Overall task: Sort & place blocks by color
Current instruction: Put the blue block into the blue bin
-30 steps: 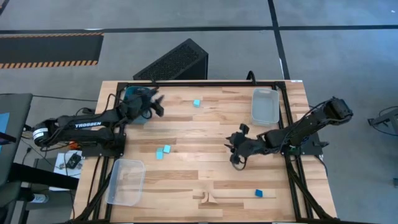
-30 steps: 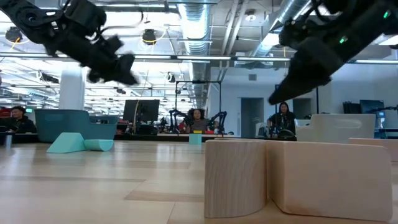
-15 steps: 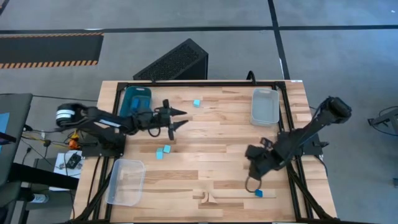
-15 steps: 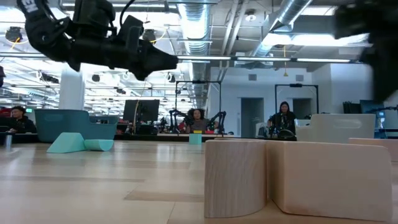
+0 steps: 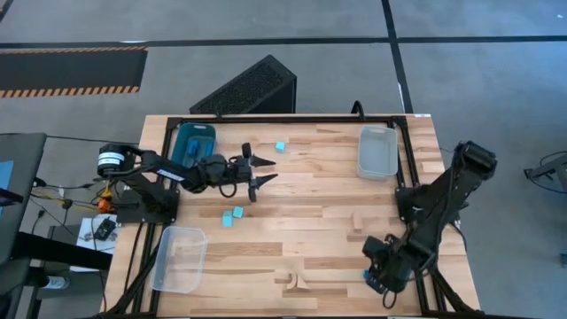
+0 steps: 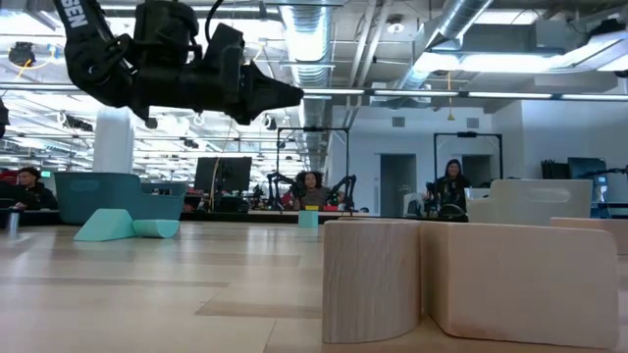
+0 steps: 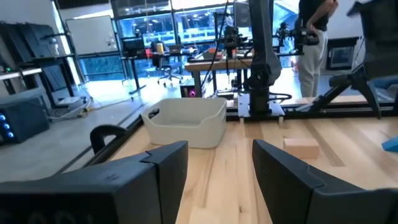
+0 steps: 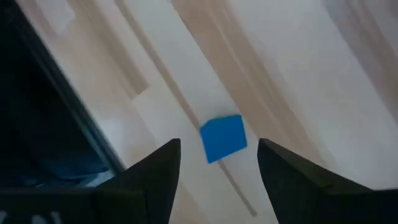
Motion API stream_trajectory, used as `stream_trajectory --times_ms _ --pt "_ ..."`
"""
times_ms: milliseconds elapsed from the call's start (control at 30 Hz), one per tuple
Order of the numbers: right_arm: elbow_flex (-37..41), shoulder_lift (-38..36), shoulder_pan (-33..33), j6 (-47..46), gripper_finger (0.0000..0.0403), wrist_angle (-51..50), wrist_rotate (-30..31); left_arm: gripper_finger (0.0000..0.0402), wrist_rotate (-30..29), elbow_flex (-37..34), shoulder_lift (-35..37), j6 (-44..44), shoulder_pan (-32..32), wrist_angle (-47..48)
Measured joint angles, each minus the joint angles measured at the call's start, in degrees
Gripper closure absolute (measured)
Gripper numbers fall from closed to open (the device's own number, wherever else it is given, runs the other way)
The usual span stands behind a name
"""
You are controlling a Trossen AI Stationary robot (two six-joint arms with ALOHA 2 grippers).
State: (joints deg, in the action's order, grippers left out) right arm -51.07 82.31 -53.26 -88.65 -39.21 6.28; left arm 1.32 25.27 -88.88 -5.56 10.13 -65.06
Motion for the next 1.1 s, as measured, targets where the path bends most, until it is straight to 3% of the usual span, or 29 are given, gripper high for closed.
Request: stream_trajectory --times_ms 267,533,667,833,900,1100 --pt "0.02 9.65 -2.27 -0.88 0.0164 7.65 -0.96 0.0230 -0.01 0.24 0.00 -1.44 0.00 0.12" --pt "-0.26 14.95 0.16 3.37 0.0175 8.27 -5.22 0.0230 -0.07 0.29 0.00 -2.06 0.00 0.77" --pt "-0.20 15.24 2.03 6.94 0.0226 7.72 -5.66 0.0230 0.67 0.29 0.02 -1.92 0.00 1.33" --pt "-0.20 13.75 6.54 13.48 0.0330 8.65 -4.61 0.0230 14.64 0.31 0.04 -1.96 -0.14 2.22" --pt "-0.15 12.64 8.49 16.19 0.0361 8.93 -2.56 0.0230 17.13 0.31 0.04 -2.10 -0.64 2.17" --pt "0.22 9.23 13.22 26.57 0.0381 15.84 8.13 0.0230 19.40 0.30 0.04 -11.06 -4.43 3.09"
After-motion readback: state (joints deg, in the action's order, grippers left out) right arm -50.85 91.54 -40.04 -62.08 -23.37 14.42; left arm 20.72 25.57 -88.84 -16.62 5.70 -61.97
